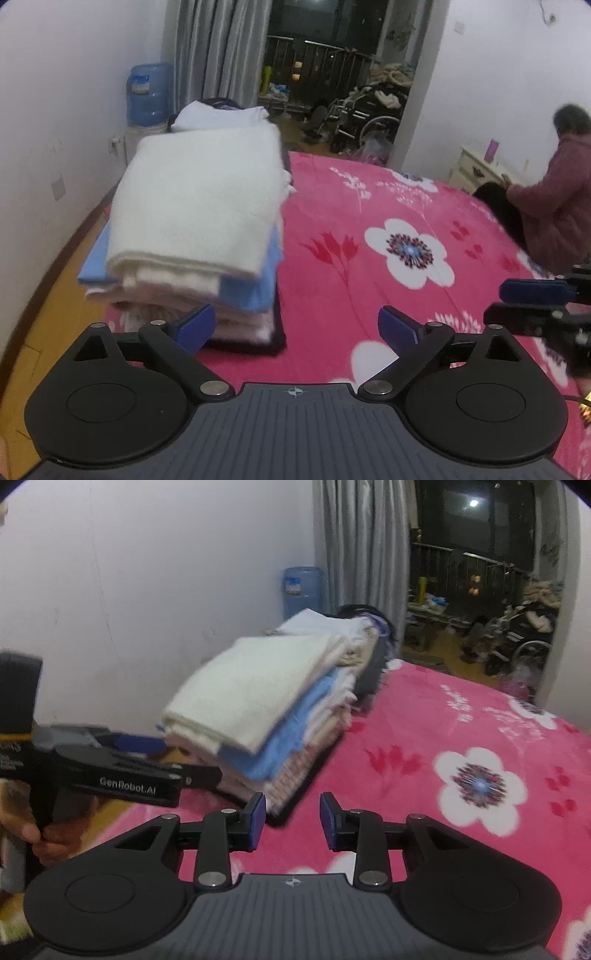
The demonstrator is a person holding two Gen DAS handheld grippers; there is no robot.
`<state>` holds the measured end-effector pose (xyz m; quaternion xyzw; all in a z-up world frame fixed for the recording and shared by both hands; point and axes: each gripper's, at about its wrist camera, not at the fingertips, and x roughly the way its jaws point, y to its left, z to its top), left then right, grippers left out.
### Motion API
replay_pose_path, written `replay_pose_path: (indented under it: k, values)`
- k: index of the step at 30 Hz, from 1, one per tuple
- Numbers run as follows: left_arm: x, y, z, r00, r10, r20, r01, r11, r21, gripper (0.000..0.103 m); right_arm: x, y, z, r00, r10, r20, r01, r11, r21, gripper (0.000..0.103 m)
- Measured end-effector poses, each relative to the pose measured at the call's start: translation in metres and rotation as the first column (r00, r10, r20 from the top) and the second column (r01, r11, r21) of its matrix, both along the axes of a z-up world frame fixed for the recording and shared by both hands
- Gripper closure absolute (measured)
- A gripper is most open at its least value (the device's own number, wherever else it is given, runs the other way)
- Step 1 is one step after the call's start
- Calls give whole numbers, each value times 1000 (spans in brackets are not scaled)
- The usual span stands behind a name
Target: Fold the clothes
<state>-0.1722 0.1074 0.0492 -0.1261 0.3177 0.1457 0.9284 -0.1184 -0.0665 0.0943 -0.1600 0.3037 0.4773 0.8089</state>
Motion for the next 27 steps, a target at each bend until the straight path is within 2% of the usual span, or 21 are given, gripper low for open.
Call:
replay_pose_path:
  k: [4,7,10,12,16,19,21,27]
  values:
    - [-6,-33,-2,1000,-11,7,11,999,37,2,-17,-22,-16,1000,-4,21,4,999,-41,60]
    - [-9,-48,-6,1000,5,3,-5,999,40,1,-16,-29,-25,998,-43,-38,42,999,-35,60]
    - [-12,-59,-11,999,36,4,-36,999,32,1,-20,-33,-26,995,-87,-54,86,996,-34,57]
    - [-17,-58,-11,998,67,6,-67,997,22,0,-26,-36,-25,994,-106,-34,105,994,-32,49]
    - [-26,-53,-12,992,125,9,-125,991,50,0,-30,-42,-25,988,-151,18,151,987,-45,44]
    - [-32,-45,-13,988,153,2,-153,987,37,0,-33,-44,-23,985,-170,41,172,984,-52,42]
    - [-34,-42,-14,986,167,0,-167,985,30,0,-36,-44,-21,984,-167,55,170,984,-54,35]
    - [-39,-37,-17,976,216,-9,-216,975,49,0,-36,-41,-17,983,-177,57,180,982,-52,31]
